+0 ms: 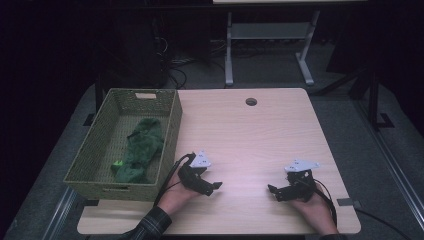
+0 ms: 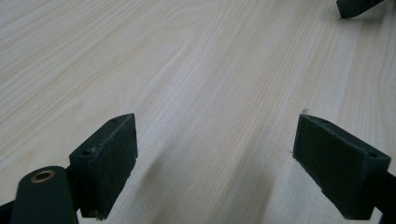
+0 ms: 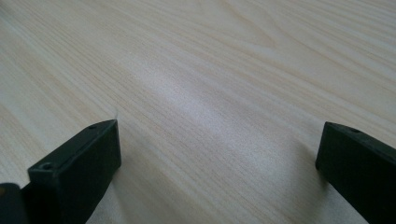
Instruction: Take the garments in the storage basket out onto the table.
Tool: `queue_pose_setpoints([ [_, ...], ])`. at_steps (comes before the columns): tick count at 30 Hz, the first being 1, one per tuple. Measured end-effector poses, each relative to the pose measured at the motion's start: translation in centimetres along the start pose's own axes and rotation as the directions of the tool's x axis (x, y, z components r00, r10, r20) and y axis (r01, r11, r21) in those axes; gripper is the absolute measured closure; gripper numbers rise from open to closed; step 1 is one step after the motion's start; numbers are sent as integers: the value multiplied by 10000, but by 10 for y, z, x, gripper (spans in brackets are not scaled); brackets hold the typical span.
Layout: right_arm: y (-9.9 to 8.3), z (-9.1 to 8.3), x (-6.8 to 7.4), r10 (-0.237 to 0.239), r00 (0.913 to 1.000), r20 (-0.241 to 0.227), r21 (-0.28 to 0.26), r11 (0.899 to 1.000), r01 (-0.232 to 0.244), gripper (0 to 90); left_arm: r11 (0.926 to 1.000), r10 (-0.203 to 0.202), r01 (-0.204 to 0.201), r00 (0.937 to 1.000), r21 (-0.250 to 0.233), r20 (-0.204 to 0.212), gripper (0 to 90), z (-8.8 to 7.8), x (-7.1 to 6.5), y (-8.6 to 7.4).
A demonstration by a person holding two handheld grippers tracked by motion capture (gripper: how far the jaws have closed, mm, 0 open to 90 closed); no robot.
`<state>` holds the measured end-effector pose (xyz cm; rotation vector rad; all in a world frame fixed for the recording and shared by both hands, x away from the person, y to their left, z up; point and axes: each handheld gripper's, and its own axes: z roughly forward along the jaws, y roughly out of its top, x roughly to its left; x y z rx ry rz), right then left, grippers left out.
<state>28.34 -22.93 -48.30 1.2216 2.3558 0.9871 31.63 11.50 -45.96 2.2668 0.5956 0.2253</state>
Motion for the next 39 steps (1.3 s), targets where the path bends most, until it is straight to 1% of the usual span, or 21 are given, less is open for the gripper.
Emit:
queue_pose_setpoints([
  [5, 0, 0, 0, -5, 10000, -1, -3, 10000, 5, 0, 10000, 41, -41, 10000, -8, 35, 135, -3, 0, 2],
  [9, 0, 0, 0, -8, 10000, 0, -5, 10000, 8, 0, 9999, -45, 46, 10000, -147, 57, 135, -5, 0, 4],
  [13, 0, 0, 0, -5, 10000, -1, 4, 10000, 5, 0, 10000, 29, -29, 10000, -63, 82, 135, -8, 0, 7],
  [15, 0, 0, 0, -11, 10000, 1, 3, 10000, 11, 0, 9999, -53, 55, 9999, -141, 124, 135, -8, -1, 8],
  [16, 0, 0, 0, -6, 10000, 0, 2, 10000, 6, 0, 10000, 46, -45, 9999, -79, 138, 135, -9, 0, 8],
  [22, 0, 0, 0, -3, 10000, 0, 3, 10000, 3, 0, 10000, 43, -42, 9997, -24, 226, 135, -13, -1, 12],
  [28, 0, 0, 0, -2, 10000, -1, -8, 10000, 2, 0, 9999, -6, 8, 9998, -107, 212, 135, -17, -2, 16],
  [30, 0, 0, 0, 1, 10000, -1, -8, 10000, -1, 0, 9999, 79, -77, 9998, -93, 195, 136, -19, -2, 17],
  [34, 0, 0, 0, 3, 10000, -3, -7, 10000, -3, 0, 9998, 68, -64, 9998, -198, 202, 136, -23, -3, 21],
  [35, 0, 0, 0, 4, 10000, -2, -3, 10000, -4, 0, 9998, 121, -118, 9997, -177, 194, 136, -24, -2, 22],
  [37, 0, 0, 0, 3, 10000, -1, -6, 10000, -3, 0, 9997, 106, -102, 9997, -208, 201, 136, -25, -2, 23],
  [38, 0, 0, 0, 2, 10000, -1, -5, 10000, -2, 0, 9996, -11, 18, 9997, -299, 249, 136, -27, -2, 24],
  [39, 0, 0, 0, 4, 10000, -2, -2, 10000, -4, 0, 9997, -36, 44, 9996, -259, 288, 136, -28, -2, 25],
])
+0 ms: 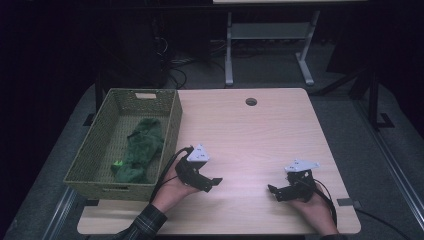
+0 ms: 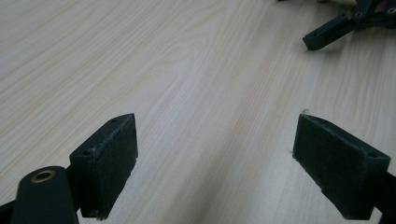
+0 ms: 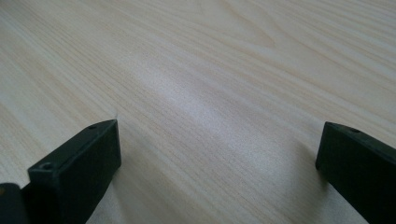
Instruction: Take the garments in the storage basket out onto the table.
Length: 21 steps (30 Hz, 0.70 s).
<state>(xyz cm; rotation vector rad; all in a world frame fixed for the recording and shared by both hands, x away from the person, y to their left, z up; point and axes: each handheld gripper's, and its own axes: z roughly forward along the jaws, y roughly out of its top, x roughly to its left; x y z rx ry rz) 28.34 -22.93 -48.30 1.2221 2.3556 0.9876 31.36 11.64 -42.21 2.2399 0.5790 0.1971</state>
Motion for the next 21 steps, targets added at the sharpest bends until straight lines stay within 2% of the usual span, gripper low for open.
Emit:
queue_pose_setpoints([
  [8, 0, 0, 0, -3, 10000, -3, -3, 10000, 3, 0, 9997, 191, -192, 9998, 122, 99, 136, -6, 1, 8],
  [17, 0, 0, 0, 1, 10000, 1, -7, 10000, -1, 0, 9996, 109, -112, 9999, 264, 132, 136, -12, 0, 16],
  [18, 0, 0, 0, 7, 10000, 0, -6, 10000, -7, 0, 9992, 230, -234, 9996, 330, 142, 136, -13, 1, 18],
  [21, 0, 0, 0, 6, 10000, -1, -7, 10000, -6, 0, 9994, 212, -216, 9997, 273, 136, 136, -16, -1, 21],
])
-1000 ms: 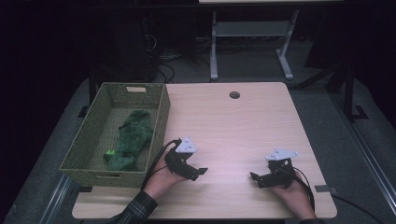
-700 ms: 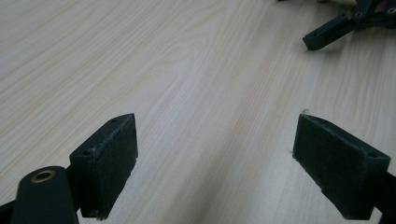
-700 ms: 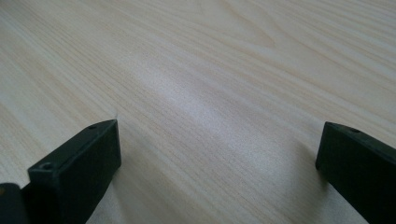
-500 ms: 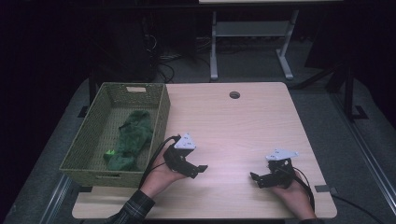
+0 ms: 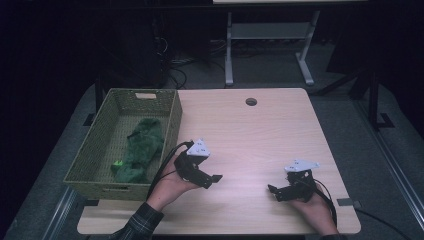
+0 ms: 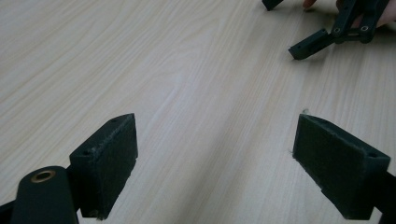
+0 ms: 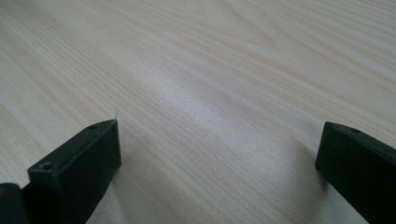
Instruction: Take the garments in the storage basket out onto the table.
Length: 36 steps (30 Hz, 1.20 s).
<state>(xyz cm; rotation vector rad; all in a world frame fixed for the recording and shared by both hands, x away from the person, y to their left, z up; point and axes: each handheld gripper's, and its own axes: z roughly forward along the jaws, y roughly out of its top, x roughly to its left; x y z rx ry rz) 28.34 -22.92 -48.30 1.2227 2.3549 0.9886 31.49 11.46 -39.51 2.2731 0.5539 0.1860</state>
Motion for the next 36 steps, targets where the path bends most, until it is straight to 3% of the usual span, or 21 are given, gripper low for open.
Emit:
queue_pose_setpoints([
  [15, 0, 0, 0, -6, 10000, 2, -6, 10000, 6, 0, 9999, -5, 5, 10000, -108, 4, 137, -18, 10, 13],
  [27, 0, 0, 0, -10, 10000, 4, 1, 10000, 10, 0, 10000, 11, -10, 9998, 48, -192, 139, -37, 26, 19],
  [36, 0, 0, 0, -11, 10000, 5, 5, 10000, 11, 0, 9996, -290, 289, 9984, -20, -477, 142, -57, 43, 17],
])
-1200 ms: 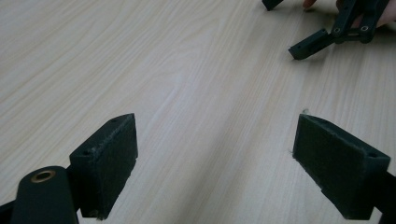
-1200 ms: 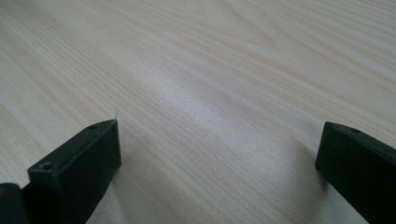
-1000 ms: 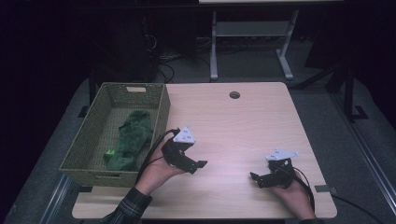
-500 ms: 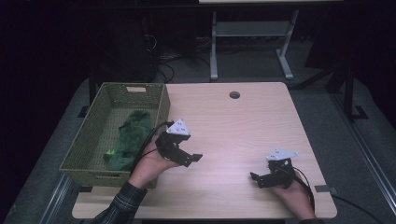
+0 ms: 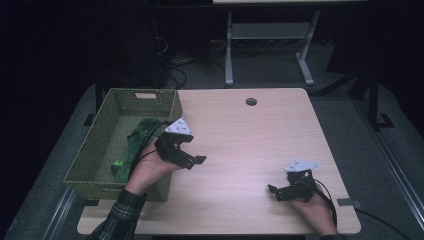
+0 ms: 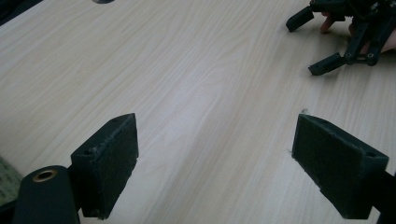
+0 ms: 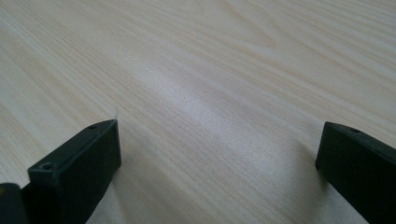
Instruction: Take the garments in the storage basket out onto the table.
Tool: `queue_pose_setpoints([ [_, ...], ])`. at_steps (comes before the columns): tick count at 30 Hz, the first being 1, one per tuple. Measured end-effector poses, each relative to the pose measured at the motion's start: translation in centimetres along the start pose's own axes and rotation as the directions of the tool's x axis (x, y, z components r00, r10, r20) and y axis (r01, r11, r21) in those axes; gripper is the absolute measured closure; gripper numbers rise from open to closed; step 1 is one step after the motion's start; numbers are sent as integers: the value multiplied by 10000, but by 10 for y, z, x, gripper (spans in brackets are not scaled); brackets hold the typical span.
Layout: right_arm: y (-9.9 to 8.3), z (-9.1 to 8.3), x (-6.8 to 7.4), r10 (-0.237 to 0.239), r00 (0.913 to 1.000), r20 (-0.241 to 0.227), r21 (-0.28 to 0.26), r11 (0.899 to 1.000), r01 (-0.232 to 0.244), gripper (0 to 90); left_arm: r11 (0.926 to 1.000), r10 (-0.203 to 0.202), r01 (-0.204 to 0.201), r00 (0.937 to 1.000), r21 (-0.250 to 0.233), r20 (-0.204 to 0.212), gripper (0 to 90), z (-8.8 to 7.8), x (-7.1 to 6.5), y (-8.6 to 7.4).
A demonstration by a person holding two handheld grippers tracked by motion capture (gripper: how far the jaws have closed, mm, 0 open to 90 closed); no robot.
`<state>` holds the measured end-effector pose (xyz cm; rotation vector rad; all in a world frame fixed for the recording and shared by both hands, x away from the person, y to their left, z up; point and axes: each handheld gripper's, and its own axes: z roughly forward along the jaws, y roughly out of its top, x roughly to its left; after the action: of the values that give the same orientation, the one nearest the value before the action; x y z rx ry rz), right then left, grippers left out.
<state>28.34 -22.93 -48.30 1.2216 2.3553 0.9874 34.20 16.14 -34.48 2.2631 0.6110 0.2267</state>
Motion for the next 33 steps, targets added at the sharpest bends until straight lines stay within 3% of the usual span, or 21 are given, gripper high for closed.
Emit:
queue_pose_setpoints([
  [15, 0, 0, 0, -37, 10000, 3, -25, 10000, 37, 0, 9988, -455, 459, 9986, 149, -260, 169, -21, 21, -17],
  [19, 0, 0, 0, -38, 10000, 4, -21, 10000, 38, 0, 9969, -771, 777, 9961, 119, -437, 175, -26, 25, -22],
  [33, 0, 0, 0, -40, 10000, 4, -22, 10000, 40, 0, 9930, -1155, 1173, 9891, 151, -910, 202, -46, 41, -39],
])
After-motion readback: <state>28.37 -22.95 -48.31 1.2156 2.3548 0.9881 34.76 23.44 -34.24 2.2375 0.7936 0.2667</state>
